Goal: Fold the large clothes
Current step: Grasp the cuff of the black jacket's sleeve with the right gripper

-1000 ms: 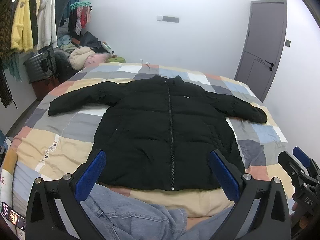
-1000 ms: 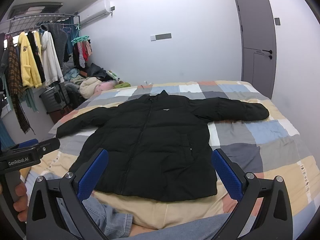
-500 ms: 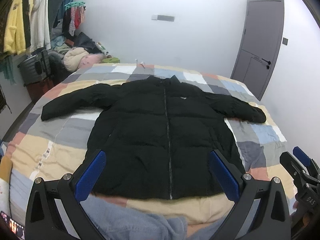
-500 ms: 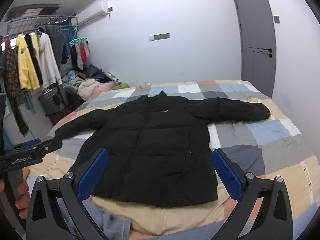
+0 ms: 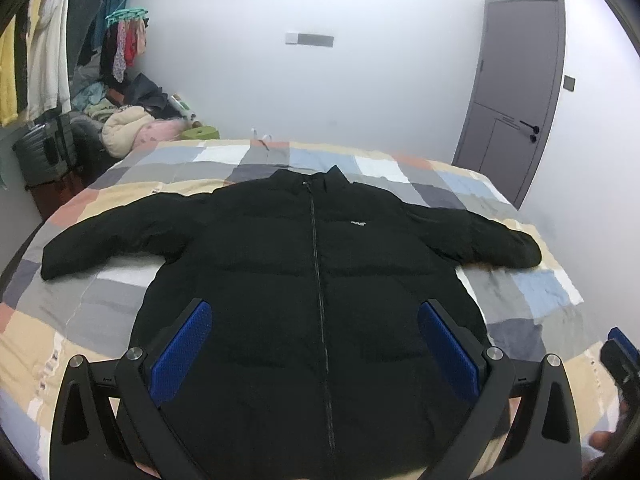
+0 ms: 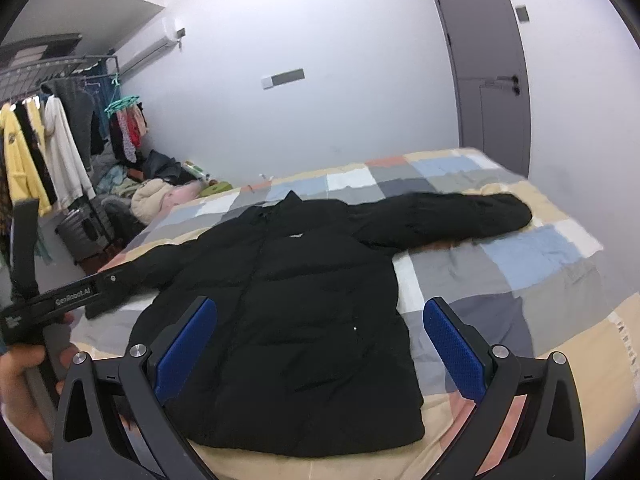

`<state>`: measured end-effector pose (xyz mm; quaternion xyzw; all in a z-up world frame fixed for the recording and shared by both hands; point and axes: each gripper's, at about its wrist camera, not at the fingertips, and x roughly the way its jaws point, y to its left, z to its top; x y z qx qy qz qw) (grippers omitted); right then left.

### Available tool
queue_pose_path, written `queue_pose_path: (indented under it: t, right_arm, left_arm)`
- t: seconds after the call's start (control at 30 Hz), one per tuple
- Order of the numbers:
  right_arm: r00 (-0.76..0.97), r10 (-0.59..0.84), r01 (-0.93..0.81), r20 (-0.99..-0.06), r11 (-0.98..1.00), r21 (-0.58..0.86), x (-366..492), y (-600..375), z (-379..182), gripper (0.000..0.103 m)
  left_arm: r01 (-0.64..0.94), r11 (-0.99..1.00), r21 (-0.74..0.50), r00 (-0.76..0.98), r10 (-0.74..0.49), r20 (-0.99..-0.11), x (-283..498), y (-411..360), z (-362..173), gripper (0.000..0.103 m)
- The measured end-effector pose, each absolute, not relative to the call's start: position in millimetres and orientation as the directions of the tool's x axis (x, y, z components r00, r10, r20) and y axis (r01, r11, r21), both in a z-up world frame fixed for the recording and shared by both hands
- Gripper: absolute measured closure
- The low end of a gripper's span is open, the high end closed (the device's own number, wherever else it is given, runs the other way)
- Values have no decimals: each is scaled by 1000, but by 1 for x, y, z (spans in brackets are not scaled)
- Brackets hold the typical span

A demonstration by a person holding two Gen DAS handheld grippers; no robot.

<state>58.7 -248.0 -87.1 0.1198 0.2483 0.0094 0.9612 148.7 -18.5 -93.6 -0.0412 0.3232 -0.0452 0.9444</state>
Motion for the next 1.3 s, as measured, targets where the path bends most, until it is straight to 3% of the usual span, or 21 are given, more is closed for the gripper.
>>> queue_pose_path:
  t: [0.37, 0.53, 0.83, 1.0, 1.13, 1.23, 1.3]
  right_arm:
    - [893, 14, 90, -451, 974, 210, 116, -315, -90, 0]
    - [895, -39, 93, -445, 991, 100, 156, -343, -99, 0]
    - [885, -126, 211, -448, 967, 143, 244, -441, -153, 0]
    - [848, -135, 310, -513, 911, 272, 294, -514, -202, 0]
    - [833, -114, 414, -542, 778, 473, 318, -584, -250, 5]
    - [816, -123, 463, -565, 725, 511, 330, -613, -272, 13]
    - [817, -126, 483, -563, 684, 547, 338, -629, -285, 13]
  left_arm:
    - [37, 990, -138, 753, -119, -647, 188, 0, -129, 0]
    - [57, 984, -168, 745, -154, -649, 203, 4, -150, 0]
    - [61, 993, -104, 759, -113, -641, 230, -2, -182, 0]
    - [41, 989, -143, 749, -125, -651, 246, 4, -199, 0]
    - [10, 984, -179, 726, -130, -675, 261, 11, -215, 0]
    - [24, 985, -171, 710, -137, -690, 275, 6, -228, 0]
    - [29, 988, -153, 714, -128, -689, 280, 2, -234, 0]
